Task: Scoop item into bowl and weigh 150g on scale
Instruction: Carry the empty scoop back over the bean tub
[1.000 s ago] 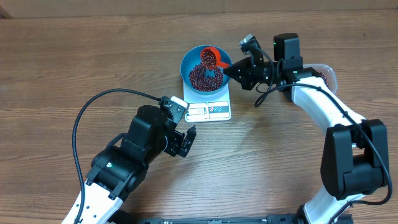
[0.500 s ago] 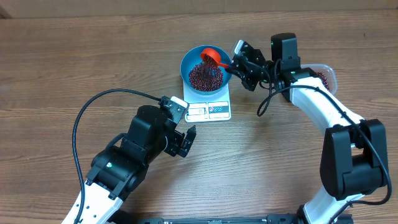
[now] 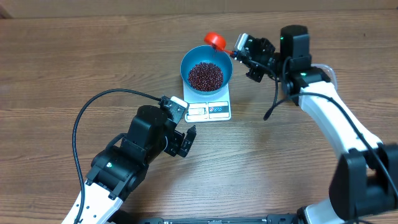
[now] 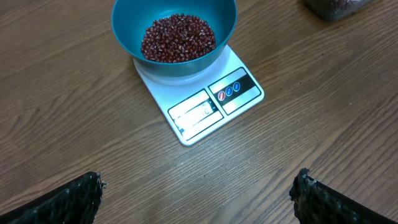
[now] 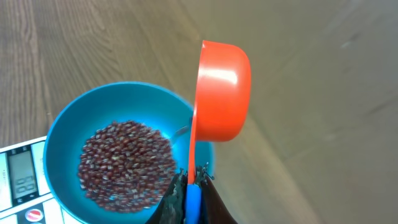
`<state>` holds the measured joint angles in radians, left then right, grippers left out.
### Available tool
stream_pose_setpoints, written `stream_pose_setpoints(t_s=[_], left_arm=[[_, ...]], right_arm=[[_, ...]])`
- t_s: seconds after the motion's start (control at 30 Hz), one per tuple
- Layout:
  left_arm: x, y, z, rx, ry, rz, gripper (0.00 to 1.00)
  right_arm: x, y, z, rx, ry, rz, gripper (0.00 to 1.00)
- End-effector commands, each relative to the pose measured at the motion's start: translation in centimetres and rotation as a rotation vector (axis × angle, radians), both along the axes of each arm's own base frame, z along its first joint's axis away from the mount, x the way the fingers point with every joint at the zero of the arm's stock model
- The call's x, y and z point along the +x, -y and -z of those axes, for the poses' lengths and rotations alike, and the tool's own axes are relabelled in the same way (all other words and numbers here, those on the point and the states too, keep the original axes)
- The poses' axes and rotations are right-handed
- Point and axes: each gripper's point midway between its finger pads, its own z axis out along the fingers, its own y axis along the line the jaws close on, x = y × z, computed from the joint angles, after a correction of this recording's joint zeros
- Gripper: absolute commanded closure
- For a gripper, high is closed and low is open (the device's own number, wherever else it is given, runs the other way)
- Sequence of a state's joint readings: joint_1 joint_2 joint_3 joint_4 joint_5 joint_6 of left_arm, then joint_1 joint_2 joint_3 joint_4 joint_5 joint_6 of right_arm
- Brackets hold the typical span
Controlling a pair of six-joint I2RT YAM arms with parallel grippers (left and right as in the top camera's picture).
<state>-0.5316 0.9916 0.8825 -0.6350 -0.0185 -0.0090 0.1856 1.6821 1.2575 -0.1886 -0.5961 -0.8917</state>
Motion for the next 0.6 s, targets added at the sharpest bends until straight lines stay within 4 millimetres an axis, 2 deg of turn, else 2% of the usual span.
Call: stream_pose_setpoints(t_s=[0.0,0.2,0.37,0.47,0.57], left_arm=[[-0.2,0.3,0.2,-0.015,-0.014,0.003,0.00],[-0.2,0.3,0.2,-0.015,-0.014,0.003,0.00],[-0.2,0.3,0.2,-0.015,-0.014,0.003,0.01],[-0.2,0.3,0.2,-0.015,-0.014,0.003,0.00],[-0.2,0.3,0.2,-0.015,-0.014,0.003,0.00]], right_arm=[[-0.7,0.3,-3.9,-0.035,0.115,-0.005,0.96],[-2.3,0.6,-6.0,-0.037,0.137,-0.008,0.96],[-2.7,0.8,-6.4,-0.026,0.127,0.003,0.96],[-2.3,1.3,-6.8,0.050,0.042,0.102,0.96],[-1.2,3.8,-6.7,0.087,-0.034,0.308,0.96]])
